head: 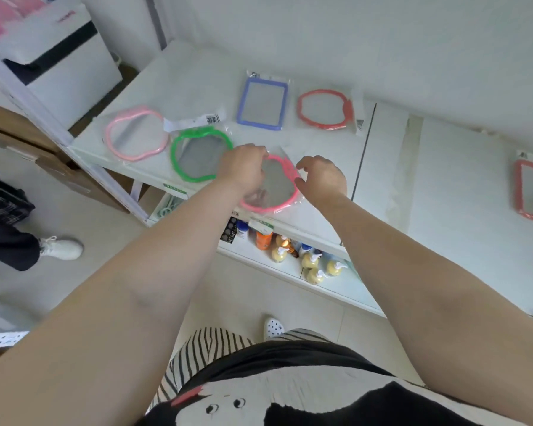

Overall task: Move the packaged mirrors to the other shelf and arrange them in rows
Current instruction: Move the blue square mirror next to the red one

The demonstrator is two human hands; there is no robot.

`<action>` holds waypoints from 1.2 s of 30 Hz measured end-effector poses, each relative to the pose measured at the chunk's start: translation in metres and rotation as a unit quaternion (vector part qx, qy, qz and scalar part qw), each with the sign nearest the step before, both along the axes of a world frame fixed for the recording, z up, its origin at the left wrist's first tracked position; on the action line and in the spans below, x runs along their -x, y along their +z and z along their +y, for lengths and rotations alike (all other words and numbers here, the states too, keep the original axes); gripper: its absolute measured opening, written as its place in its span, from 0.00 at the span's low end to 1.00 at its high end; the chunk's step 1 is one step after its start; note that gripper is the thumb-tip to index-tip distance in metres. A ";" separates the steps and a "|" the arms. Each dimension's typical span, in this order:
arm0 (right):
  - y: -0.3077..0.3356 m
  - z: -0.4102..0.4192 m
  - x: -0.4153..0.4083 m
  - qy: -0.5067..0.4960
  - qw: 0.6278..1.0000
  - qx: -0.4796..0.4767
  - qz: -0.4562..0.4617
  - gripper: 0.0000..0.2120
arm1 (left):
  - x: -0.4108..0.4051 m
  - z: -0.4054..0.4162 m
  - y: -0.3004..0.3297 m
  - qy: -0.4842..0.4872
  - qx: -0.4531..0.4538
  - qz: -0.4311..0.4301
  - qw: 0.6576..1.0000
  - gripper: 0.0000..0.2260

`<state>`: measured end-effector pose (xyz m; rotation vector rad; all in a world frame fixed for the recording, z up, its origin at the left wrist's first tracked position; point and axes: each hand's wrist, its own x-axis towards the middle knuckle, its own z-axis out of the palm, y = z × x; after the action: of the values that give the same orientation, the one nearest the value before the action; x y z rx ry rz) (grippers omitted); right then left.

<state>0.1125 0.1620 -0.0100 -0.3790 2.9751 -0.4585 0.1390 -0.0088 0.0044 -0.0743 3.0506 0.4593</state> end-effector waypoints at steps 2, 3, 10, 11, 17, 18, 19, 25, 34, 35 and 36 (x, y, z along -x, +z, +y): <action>0.001 -0.011 0.011 -0.017 1.000 0.002 -0.002 0.16 | 0.020 -0.017 0.001 0.003 -0.020 -0.004 1.000 0.20; 0.001 -0.017 0.015 -0.027 1.000 0.002 -0.004 0.17 | 0.028 -0.026 0.001 0.003 -0.027 -0.006 1.000 0.21; -0.003 -0.078 0.032 -0.119 0.992 0.034 -0.016 0.17 | 0.067 -0.105 -0.002 -0.055 -0.025 -0.012 0.998 0.21; -0.003 -0.090 0.032 -0.130 0.991 0.033 -0.015 0.16 | 0.072 -0.118 -0.002 -0.065 -0.025 -0.012 0.998 0.21; 0.002 -0.142 0.031 -0.198 0.980 0.032 -0.014 0.17 | 0.100 -0.171 0.003 -0.127 -0.010 -0.017 0.992 0.20; 0.002 -0.146 0.030 -0.206 0.978 0.028 -0.015 0.17 | 0.105 -0.174 0.003 -0.134 -0.009 -0.019 0.991 0.19; 0.003 -0.149 0.031 -0.212 0.977 0.024 -0.016 0.17 | 0.109 -0.175 0.002 -0.139 -0.010 -0.021 0.990 0.19; -0.001 -0.145 0.049 -0.248 0.968 0.024 -0.035 0.17 | 0.133 -0.166 -0.006 -0.151 -0.002 -0.035 0.988 0.17; -0.010 -0.137 0.113 -0.246 0.968 0.024 -0.049 0.18 | 0.175 -0.160 -0.017 -0.130 0.064 -0.051 0.988 0.18; -0.012 -0.136 0.119 -0.246 0.967 0.022 -0.056 0.18 | 0.179 -0.159 -0.020 -0.124 0.062 -0.059 0.989 0.18; -0.015 -0.135 0.124 -0.246 0.967 0.020 -0.063 0.19 | 0.183 -0.157 -0.023 -0.120 0.056 -0.068 0.989 0.17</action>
<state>-0.0120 0.0274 -0.0250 0.3875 2.9153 -0.5604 -0.0437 -0.1656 -0.0183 0.2449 2.8968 0.2558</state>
